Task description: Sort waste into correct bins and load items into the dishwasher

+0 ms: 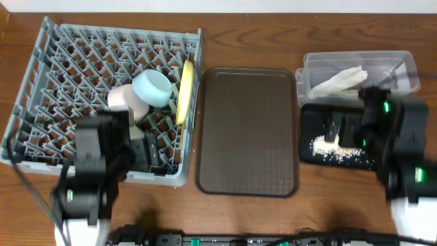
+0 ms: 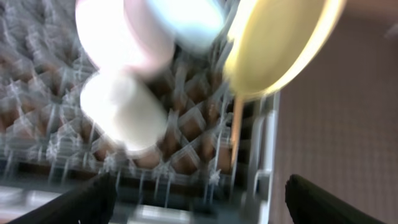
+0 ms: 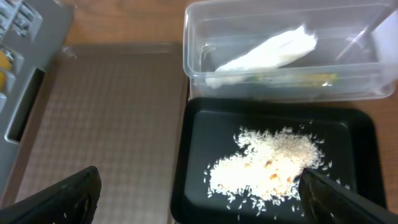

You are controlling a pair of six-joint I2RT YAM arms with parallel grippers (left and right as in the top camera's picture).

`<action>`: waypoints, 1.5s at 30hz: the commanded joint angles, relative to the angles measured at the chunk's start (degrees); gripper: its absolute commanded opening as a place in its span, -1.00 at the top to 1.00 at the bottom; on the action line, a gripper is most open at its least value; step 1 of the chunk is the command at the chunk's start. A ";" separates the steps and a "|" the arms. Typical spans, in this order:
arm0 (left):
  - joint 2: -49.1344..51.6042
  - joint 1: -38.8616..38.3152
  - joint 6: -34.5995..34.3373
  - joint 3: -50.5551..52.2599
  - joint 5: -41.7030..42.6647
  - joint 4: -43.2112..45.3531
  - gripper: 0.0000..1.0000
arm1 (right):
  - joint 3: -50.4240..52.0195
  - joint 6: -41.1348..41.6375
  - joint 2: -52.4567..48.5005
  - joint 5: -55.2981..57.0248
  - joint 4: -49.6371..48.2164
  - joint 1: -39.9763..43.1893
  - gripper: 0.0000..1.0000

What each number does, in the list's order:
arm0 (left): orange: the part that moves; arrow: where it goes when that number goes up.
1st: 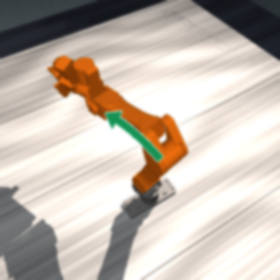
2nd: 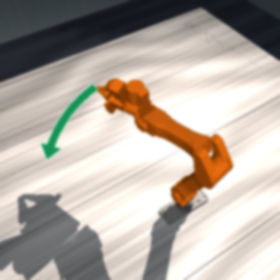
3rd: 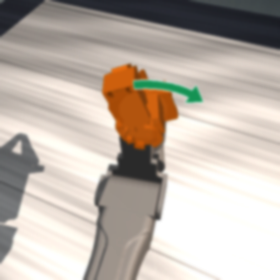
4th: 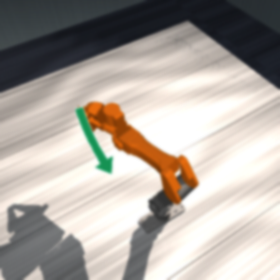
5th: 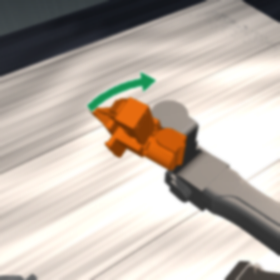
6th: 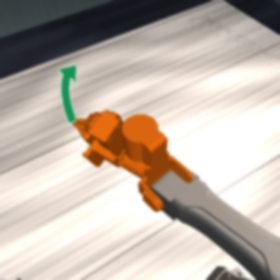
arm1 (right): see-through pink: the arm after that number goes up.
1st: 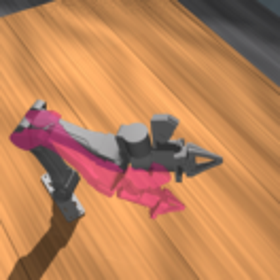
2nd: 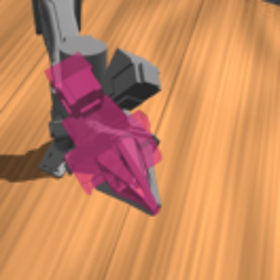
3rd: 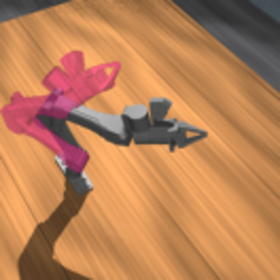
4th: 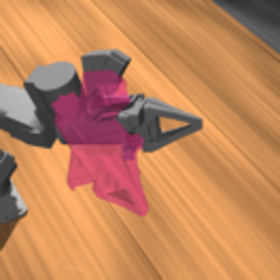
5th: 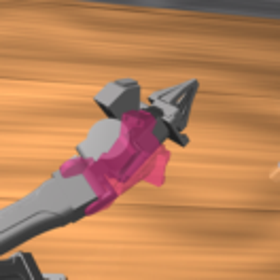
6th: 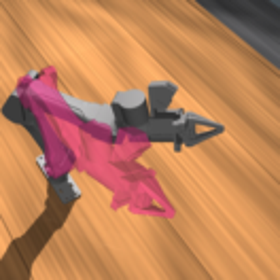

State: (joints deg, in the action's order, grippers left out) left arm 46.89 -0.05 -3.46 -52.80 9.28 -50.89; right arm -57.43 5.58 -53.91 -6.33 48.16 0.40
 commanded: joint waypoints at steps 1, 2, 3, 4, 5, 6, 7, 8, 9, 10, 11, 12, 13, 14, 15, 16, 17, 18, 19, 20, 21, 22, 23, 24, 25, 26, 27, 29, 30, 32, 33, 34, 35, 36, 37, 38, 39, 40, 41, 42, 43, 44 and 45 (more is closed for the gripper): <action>-14.10 0.09 2.34 6.16 2.29 2.14 -0.79 | 9.03 0.13 15.19 4.61 -1.66 -0.46 -0.98; -16.94 0.09 2.36 6.58 2.27 2.08 -0.79 | 9.99 0.15 17.31 4.59 -1.64 -0.46 -0.99; -19.26 0.09 2.36 6.56 2.27 1.95 -0.79 | 11.10 0.13 19.93 4.57 -1.57 -0.46 -0.98; -20.57 0.09 2.36 6.56 2.27 1.88 -0.80 | 11.61 0.13 21.64 4.59 -0.68 -0.46 -0.99; -22.23 0.09 2.36 6.56 2.27 1.68 -0.79 | 11.76 0.13 23.43 4.59 1.64 -0.46 -0.98; -22.82 0.09 2.36 6.56 2.27 1.53 -0.80 | 11.74 0.13 24.39 4.59 3.67 -0.46 -0.98; -23.19 0.09 2.36 6.56 2.27 1.38 -0.79 | 11.74 0.13 25.07 4.59 6.10 -0.46 -0.98; -23.19 0.09 2.36 6.56 2.27 1.09 -0.80 | 11.74 0.13 25.27 4.59 8.41 -0.46 -0.98; -23.06 0.09 2.36 6.56 2.27 0.68 -0.80 | 11.74 0.13 25.20 4.59 10.62 -0.46 -0.99; -23.06 0.09 2.36 6.56 2.27 0.42 -0.79 | 11.76 0.13 25.14 4.59 12.20 -0.46 -0.99; -23.06 0.09 2.36 6.56 2.27 0.26 -0.79 | 11.76 0.13 25.14 4.59 14.27 -0.46 -0.99; -23.06 0.09 2.36 6.56 2.27 0.17 -0.80 | 11.76 0.13 25.14 4.59 16.98 -0.46 -0.99; -23.06 0.09 2.36 6.58 2.27 0.20 -0.80 | 11.76 0.13 25.14 4.61 18.05 -0.46 -0.99; -23.06 0.09 2.36 6.56 2.27 0.17 -0.80 | 11.76 0.13 25.14 4.59 18.05 -0.48 -0.99; -23.06 0.09 2.36 6.56 2.27 0.20 -0.80 | 11.76 0.13 25.14 4.59 18.05 -0.48 -0.98; -23.06 0.09 2.36 6.56 2.27 0.20 -0.80 | 11.76 0.13 25.14 4.59 18.05 -0.48 -0.98; -23.06 0.09 2.36 6.56 2.27 0.20 -0.80 | 11.76 0.13 25.14 4.59 18.05 -0.46 -0.99; -23.06 0.09 2.36 6.56 2.27 0.20 -0.80 | 11.76 0.13 25.14 4.61 18.05 -0.46 -0.98; -23.06 0.09 2.36 6.56 2.27 0.20 -0.80 | 11.76 0.13 25.14 4.59 18.05 -0.46 -0.99; -23.06 0.09 2.36 6.56 2.27 0.20 -0.80 | 11.76 0.13 25.14 4.59 18.05 -0.46 -0.99; -23.06 0.09 2.36 6.56 2.27 0.17 -0.80 | 11.76 0.13 25.14 4.61 18.05 -0.48 -0.98; -23.06 0.09 2.36 6.56 2.27 0.17 -0.80 | 11.76 0.13 25.14 4.59 18.05 -0.46 -0.99; -23.06 0.09 2.36 6.56 2.25 0.20 -0.80 | 11.76 0.13 25.14 4.59 18.05 -0.48 -0.99; -23.06 0.09 2.36 6.56 2.27 0.20 -0.80 | 11.76 0.13 25.16 4.61 18.05 -0.48 -0.98; -23.06 0.09 2.36 6.58 2.27 0.20 -0.80 | 11.82 0.13 25.66 4.59 18.03 -0.48 -0.99; -23.06 0.09 2.36 6.56 2.27 0.20 -0.80 | 11.89 0.13 26.49 4.59 18.01 -0.50 -0.99; -23.06 0.09 2.36 6.56 2.27 0.20 -0.80 | 11.91 0.11 27.30 4.61 17.88 -0.57 -0.99; -23.06 0.09 2.36 6.56 2.27 0.20 -0.80 | 13.42 -0.11 29.90 4.81 13.99 -1.36 -0.99; -23.06 0.09 2.36 6.56 2.27 0.20 -0.80 | 15.28 -0.15 31.85 4.81 9.66 -1.92 -0.99; -23.06 0.09 2.36 6.56 2.27 0.17 -0.81 | 19.87 -1.22 35.78 4.28 0.70 -2.78 -0.99; -23.06 0.09 2.36 6.56 2.27 0.20 -0.80 | 23.23 -1.49 38.07 4.13 -5.27 -2.97 -0.98; -23.06 0.09 2.36 6.56 2.27 0.20 -0.80 | 27.52 -1.49 40.63 3.76 -12.48 -2.95 -0.99; -23.06 0.09 2.36 6.56 2.27 0.17 -0.80 | 30.29 -1.53 42.14 3.26 -17.00 -2.95 -0.99; -23.06 0.09 2.36 6.56 2.27 0.20 -0.80 | 33.64 -1.64 43.80 2.58 -22.62 -2.95 -0.99; -23.06 0.09 2.36 6.58 2.27 0.17 -0.80 | 36.63 -1.62 45.09 2.10 -27.56 -2.95 -0.99; -23.06 0.09 2.36 6.56 2.27 0.20 -0.80 | 39.41 -1.64 46.14 1.86 -32.17 -2.95 -0.98; -23.06 0.09 2.36 6.56 2.27 0.20 -0.80 | 42.29 -1.62 47.04 1.73 -36.81 -2.95 -0.99; -23.06 0.09 2.36 6.56 2.27 0.20 -0.80 | 44.04 -1.62 47.56 1.73 -39.47 -2.95 -0.99; -23.06 0.09 2.36 6.56 2.27 0.17 -0.80 | 46.12 -1.62 48.09 1.75 -42.86 -2.95 -0.98; -23.06 0.09 2.36 6.56 2.27 0.20 -0.81 | 47.84 -1.64 48.41 1.77 -45.66 -2.95 -0.98; -23.06 0.09 2.36 6.56 2.27 0.20 -0.80 | 48.59 -1.92 48.52 1.79 -46.80 -2.95 -0.99; -23.06 0.09 2.36 6.56 2.27 0.20 -0.80 | 49.94 -3.28 48.68 1.77 -48.72 -2.95 -0.98; -23.06 0.09 2.36 6.56 2.27 0.20 -0.81 | 50.88 -4.24 48.87 1.77 -49.72 -2.95 -0.98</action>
State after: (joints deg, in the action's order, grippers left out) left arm 23.90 -0.05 -1.45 -46.39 10.83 -50.78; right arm -8.99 4.25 -6.04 -4.12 0.80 -2.22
